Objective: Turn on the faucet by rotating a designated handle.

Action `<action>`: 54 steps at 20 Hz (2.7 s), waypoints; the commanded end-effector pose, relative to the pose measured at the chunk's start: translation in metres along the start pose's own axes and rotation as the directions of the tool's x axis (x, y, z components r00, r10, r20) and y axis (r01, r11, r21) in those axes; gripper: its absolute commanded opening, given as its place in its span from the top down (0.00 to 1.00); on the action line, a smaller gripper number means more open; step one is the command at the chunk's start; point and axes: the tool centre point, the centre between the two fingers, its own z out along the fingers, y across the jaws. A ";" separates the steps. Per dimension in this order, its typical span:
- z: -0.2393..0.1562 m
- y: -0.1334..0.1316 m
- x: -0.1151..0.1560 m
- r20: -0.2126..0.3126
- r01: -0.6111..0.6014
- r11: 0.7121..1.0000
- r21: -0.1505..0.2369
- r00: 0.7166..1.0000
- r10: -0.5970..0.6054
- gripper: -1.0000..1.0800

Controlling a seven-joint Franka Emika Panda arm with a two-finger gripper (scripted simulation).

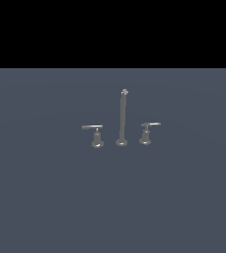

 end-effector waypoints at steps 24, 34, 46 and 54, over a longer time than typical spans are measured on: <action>0.012 -0.008 0.037 -0.001 -0.047 0.999 -0.028 0.999 0.047 1.00; 0.043 0.008 0.105 0.002 -0.259 0.966 -0.026 0.966 0.259 1.00; 0.111 0.043 0.195 0.004 -0.543 0.839 -0.030 0.839 0.543 1.00; 0.171 0.072 0.244 0.002 -0.705 0.708 -0.037 0.709 0.706 1.00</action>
